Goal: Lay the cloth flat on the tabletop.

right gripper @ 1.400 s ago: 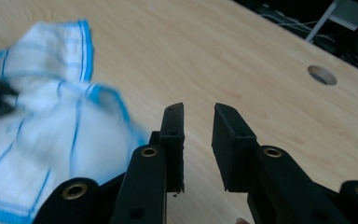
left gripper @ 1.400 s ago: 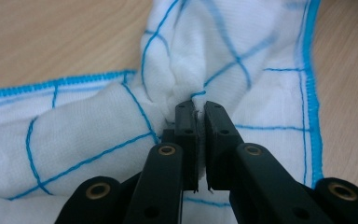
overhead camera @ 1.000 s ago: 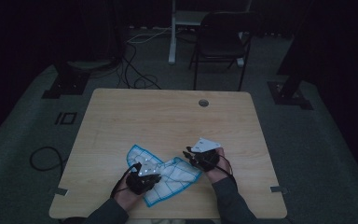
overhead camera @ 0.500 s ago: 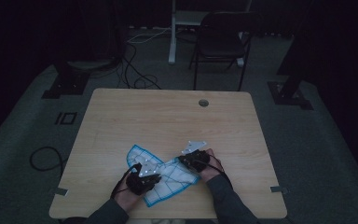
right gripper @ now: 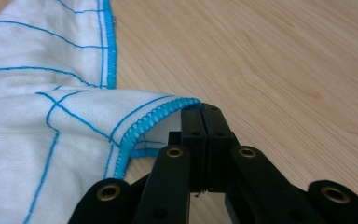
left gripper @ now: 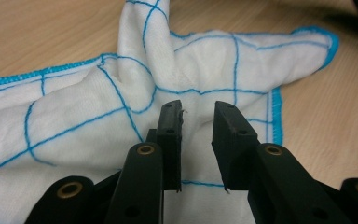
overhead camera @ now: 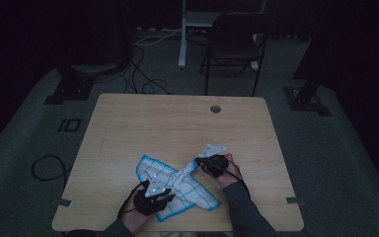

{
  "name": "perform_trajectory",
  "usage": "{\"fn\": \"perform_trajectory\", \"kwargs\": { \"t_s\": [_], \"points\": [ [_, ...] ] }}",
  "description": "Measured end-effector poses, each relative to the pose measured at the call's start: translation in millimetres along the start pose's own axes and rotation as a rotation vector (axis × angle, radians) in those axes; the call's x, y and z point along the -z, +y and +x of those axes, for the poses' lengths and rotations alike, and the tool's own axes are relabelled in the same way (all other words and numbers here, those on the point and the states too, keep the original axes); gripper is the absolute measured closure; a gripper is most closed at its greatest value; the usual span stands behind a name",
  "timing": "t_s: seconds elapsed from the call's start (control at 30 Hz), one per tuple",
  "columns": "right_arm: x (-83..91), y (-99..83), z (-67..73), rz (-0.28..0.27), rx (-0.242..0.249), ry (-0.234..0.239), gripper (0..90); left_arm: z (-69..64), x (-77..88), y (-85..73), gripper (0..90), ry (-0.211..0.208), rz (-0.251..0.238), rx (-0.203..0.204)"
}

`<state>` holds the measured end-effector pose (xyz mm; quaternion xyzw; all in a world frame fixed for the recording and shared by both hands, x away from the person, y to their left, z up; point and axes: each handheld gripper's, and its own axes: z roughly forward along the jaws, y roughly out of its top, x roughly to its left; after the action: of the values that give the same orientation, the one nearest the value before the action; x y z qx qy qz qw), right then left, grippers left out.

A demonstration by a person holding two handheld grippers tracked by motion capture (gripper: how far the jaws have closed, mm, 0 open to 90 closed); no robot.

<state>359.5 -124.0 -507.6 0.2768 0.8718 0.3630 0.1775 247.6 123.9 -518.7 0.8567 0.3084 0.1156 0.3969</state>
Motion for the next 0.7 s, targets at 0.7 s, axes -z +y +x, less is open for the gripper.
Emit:
{"fn": "perform_trajectory", "kwargs": {
  "t_s": [0.7],
  "points": [
    [40.4, -9.6, -46.8, -0.07, -0.095, -0.162, 89.9, 10.7, -10.8, -10.7, 77.3, -0.026, 0.12, -0.039]
  ]
}}
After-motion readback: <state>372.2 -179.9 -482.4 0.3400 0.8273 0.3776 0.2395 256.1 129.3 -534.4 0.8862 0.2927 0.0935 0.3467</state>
